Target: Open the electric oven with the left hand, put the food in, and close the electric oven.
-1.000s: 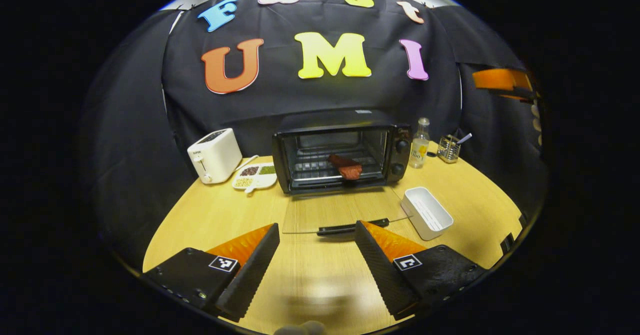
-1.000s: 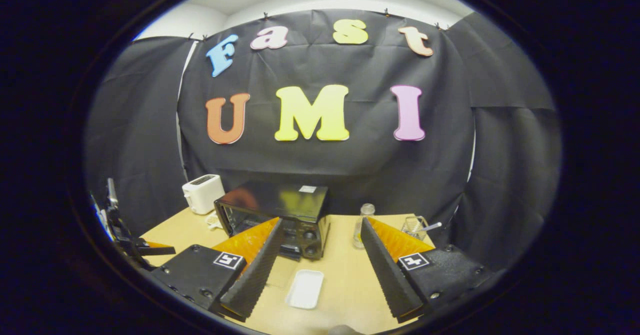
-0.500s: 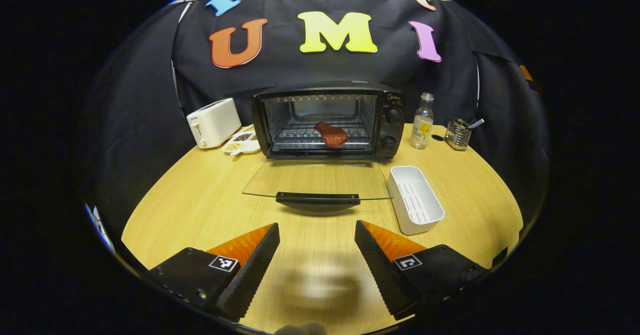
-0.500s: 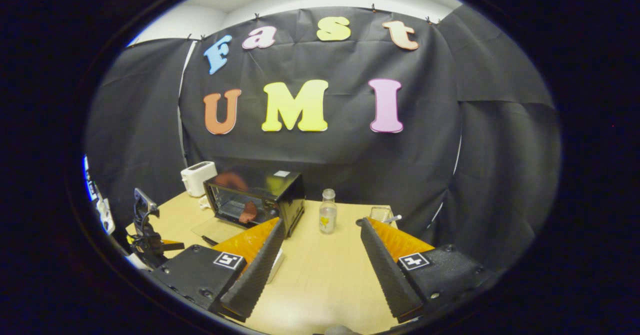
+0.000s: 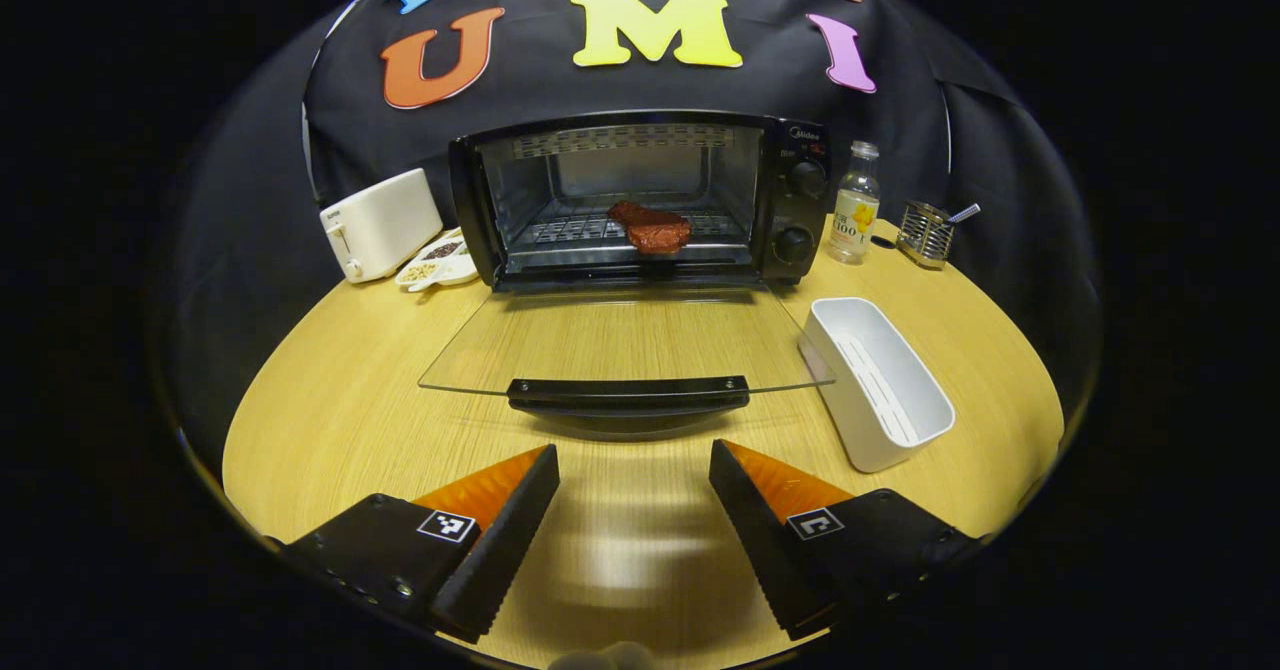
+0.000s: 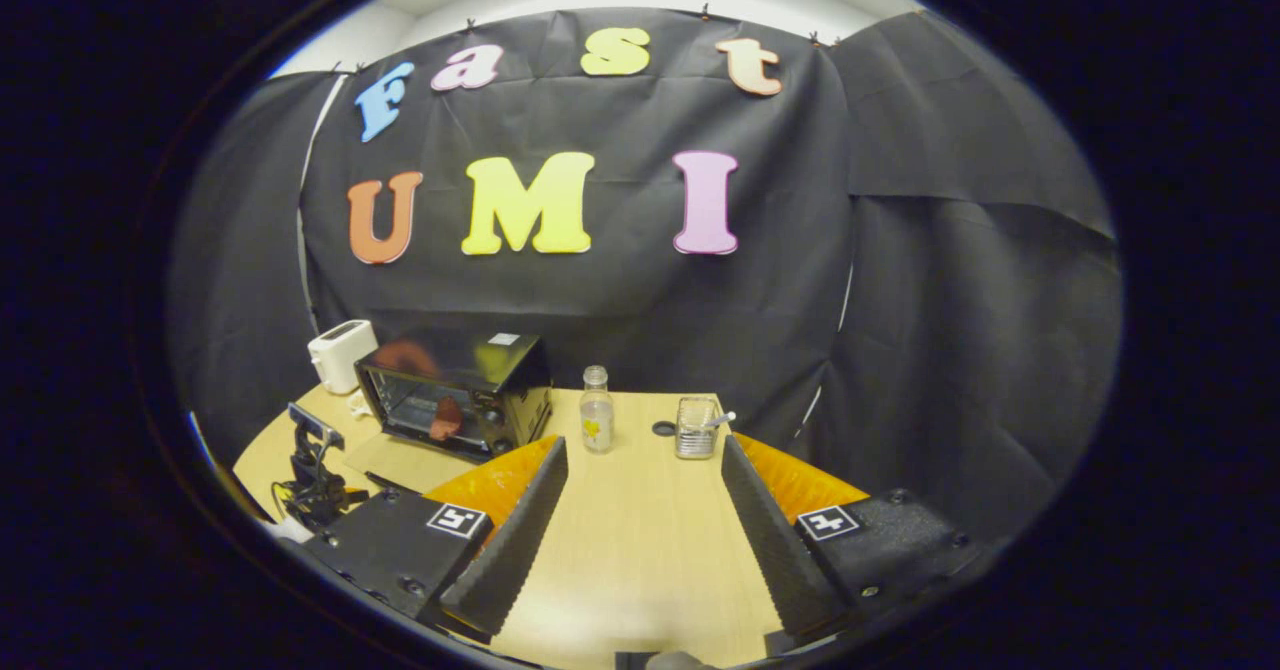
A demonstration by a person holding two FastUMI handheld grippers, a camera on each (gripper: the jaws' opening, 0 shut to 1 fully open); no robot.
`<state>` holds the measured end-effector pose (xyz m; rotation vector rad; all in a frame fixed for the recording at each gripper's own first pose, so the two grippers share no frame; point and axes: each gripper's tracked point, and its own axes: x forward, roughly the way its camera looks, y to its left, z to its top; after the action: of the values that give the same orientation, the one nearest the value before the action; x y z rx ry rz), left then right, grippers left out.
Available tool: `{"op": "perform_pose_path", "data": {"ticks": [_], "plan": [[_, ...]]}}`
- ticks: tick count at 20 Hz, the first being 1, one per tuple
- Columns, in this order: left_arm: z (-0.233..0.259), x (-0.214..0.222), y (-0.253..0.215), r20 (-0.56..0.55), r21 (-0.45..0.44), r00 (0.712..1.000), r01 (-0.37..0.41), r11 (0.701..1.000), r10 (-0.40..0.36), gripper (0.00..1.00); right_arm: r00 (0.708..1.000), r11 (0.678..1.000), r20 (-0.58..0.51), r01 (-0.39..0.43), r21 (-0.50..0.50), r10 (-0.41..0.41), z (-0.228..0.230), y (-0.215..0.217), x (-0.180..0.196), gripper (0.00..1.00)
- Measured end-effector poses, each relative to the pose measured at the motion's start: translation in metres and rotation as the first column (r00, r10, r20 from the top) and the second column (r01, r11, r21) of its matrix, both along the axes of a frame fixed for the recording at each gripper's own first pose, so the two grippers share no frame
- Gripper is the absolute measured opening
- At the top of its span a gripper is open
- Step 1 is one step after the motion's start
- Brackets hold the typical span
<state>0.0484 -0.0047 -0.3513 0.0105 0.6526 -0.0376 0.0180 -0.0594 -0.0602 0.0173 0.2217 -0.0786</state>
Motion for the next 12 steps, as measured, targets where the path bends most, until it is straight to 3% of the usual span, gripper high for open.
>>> {"op": "perform_pose_path", "data": {"ticks": [12], "plan": [[-0.011, 0.023, 0.006, -0.006, -0.012, 0.999, 0.046, 0.999, -0.046, 0.97, 0.998, 0.998, -0.001, 0.059, 0.01, -0.059, 0.005, 0.023, -0.002, 0.98]]}}
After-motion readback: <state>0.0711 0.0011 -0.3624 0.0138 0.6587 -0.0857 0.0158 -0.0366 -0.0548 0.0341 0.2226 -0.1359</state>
